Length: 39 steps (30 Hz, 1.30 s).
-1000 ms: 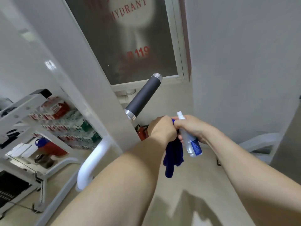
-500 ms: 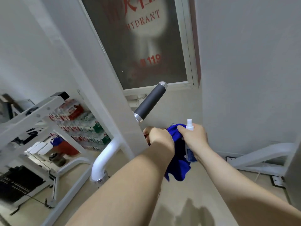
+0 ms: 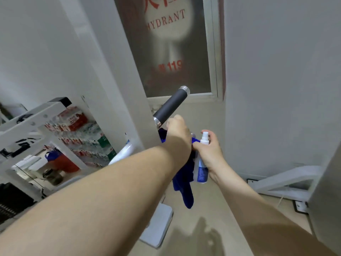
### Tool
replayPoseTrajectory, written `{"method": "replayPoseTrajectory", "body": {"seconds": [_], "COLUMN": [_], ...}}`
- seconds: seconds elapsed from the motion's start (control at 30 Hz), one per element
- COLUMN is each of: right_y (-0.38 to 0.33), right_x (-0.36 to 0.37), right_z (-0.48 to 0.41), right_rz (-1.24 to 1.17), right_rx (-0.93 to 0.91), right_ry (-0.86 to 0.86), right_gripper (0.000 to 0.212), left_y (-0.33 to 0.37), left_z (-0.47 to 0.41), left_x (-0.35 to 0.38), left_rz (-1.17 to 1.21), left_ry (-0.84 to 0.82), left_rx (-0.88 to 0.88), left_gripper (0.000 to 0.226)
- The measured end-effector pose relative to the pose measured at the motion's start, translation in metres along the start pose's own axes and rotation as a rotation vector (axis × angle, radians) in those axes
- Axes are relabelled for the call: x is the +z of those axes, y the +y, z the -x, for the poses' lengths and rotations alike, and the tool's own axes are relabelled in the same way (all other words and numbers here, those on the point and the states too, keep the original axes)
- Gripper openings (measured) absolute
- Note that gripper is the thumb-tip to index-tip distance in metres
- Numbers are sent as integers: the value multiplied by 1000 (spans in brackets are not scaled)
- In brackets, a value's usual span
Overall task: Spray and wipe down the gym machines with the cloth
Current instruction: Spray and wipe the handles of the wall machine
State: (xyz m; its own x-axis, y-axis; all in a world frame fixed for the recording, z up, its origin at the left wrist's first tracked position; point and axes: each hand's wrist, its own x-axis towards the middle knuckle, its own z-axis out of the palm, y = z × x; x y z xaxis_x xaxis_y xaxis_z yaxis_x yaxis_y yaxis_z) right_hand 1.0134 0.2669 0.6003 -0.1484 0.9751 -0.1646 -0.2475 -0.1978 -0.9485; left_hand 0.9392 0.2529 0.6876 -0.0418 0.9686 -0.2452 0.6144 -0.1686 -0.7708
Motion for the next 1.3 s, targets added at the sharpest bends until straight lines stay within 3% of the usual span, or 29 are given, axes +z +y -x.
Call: {"method": "replayPoseTrajectory", "body": {"seconds": [0.07,0.1,0.23,0.37,0.6,0.73,0.83,0.93,1.17,1.3], "right_y": [14,20,36,43,56,42,14,1,17,32], "right_x": [-7,-9,-21,-11,-3,-18,-32,-29,-4,8], "right_z": [7,9,12,4,-4,-4,-20,-34,-23,0], "right_rz": [-8,-22,-61,-98,-142,-192,-290,-272,-57,-5], "right_rx": [58,84,173,199,292,154,32,25,39,215], "right_ry": [20,1,-140,-225,19,177,331,317,183,16], "right_gripper": [46,43,20,25,31,11,7,9,22,35], "left_y": [4,1,-3,3,25,35,49,61,41,44], "left_z": [-6,-9,-14,-22,-22,-23,-14,-10,0,4], "left_x": [-3,-3,6,13,0,-3,-6,-9,7,26], "left_rz": [76,47,57,291,868,1105,950,775,519,509], "left_ry": [143,204,84,-83,-257,-114,61,93,54,48], "left_rx": [-82,-36,-89,-81,-101,-170,-148,-119,-84,-170], "left_gripper": [27,31,30,31,52,29,54,82,54,67]}}
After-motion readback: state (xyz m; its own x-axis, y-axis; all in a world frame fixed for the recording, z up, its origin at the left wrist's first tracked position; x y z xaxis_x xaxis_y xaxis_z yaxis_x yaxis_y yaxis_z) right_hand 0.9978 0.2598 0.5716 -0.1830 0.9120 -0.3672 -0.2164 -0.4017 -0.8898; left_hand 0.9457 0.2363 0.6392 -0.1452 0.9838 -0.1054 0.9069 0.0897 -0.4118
